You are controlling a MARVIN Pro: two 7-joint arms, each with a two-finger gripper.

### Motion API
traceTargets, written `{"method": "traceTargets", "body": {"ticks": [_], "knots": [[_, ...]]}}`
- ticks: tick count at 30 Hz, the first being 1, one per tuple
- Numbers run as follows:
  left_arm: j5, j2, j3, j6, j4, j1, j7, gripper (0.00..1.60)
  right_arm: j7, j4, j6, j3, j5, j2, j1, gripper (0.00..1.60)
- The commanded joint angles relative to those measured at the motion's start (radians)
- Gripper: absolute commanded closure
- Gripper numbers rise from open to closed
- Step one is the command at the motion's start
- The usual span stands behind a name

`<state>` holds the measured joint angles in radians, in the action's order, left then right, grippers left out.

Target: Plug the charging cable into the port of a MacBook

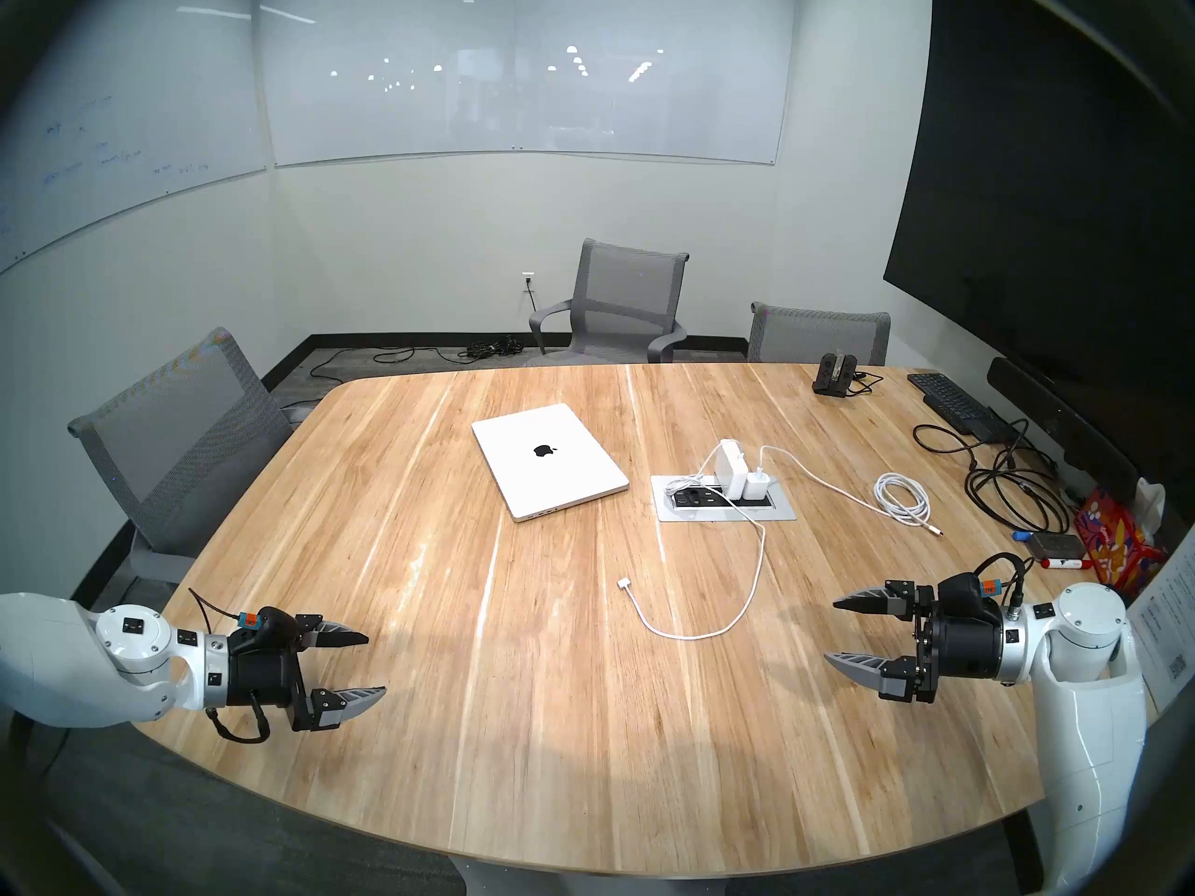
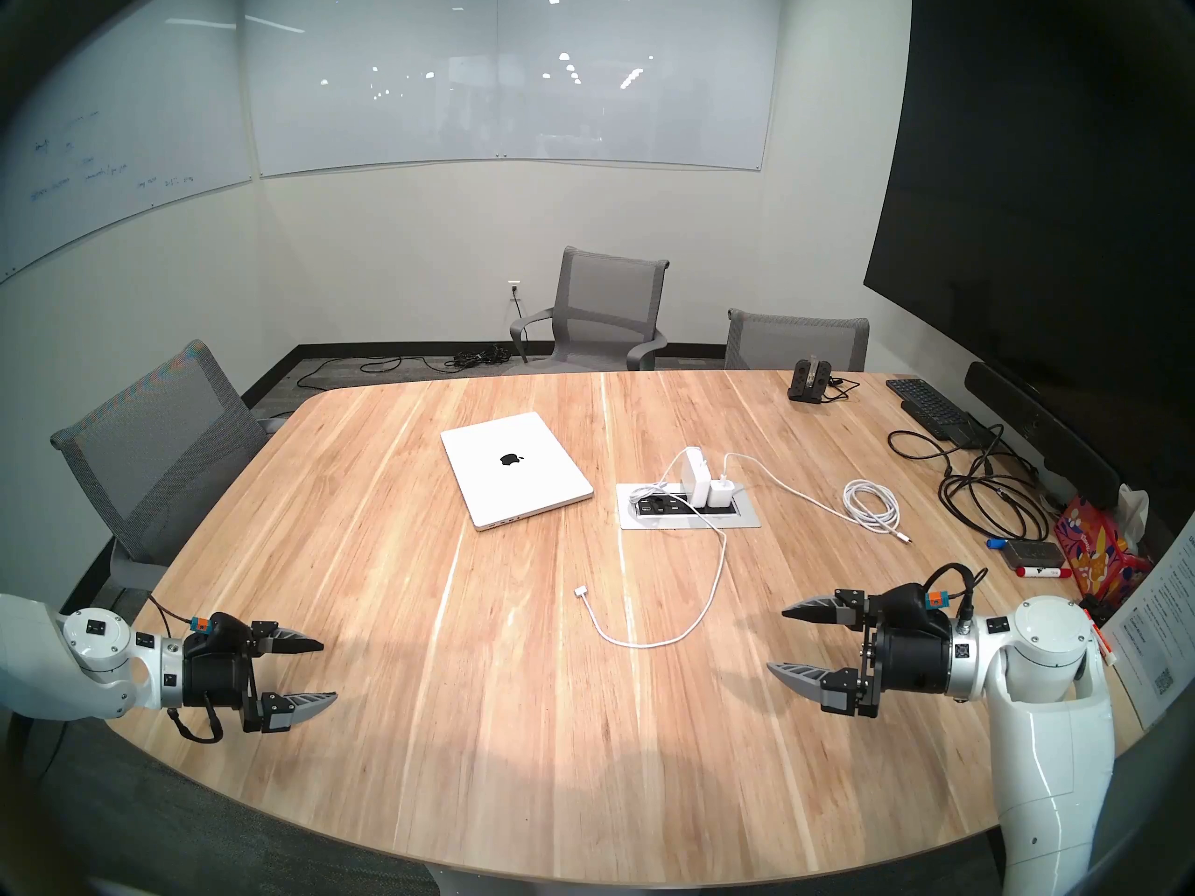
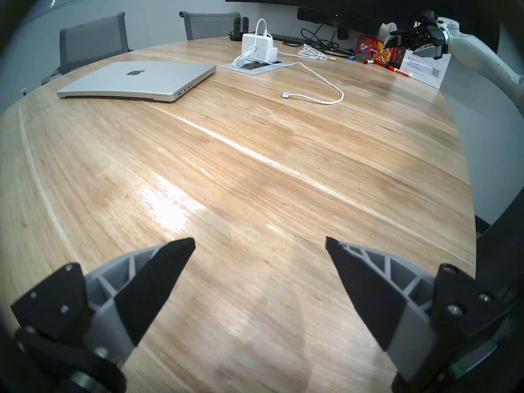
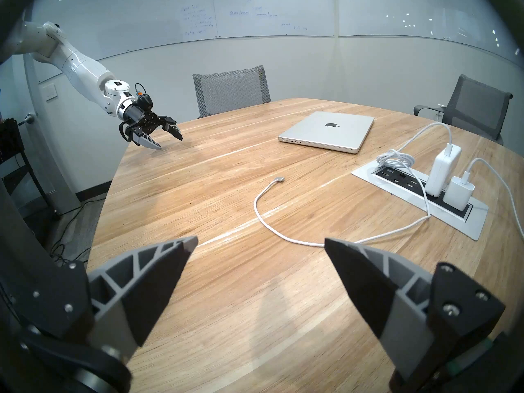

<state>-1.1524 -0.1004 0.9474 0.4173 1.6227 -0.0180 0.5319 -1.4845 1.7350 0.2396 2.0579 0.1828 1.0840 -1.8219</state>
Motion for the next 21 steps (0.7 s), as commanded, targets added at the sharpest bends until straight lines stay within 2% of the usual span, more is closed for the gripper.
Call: {"method": "traceTargets", "body": {"ticks": [1,13,21], "knots": [[0.0,-0.001,-0.005,0.001,0.0,-0.004,0.0,0.0,0.001,0.004,0.0,-0.002,0.004,0.001,0.006,0.0],[-0.001,-0.001,-0.004,0.001,0.0,-0.005,-0.001,0.0,0.041,0.07,0.044,-0.1,-0.023,0.044,0.035,0.0],[-0.001,-0.001,-0.004,0.001,0.0,-0.005,-0.001,0.0,0.087,0.074,0.083,-0.158,-0.037,0.072,0.071,0.0]]}}
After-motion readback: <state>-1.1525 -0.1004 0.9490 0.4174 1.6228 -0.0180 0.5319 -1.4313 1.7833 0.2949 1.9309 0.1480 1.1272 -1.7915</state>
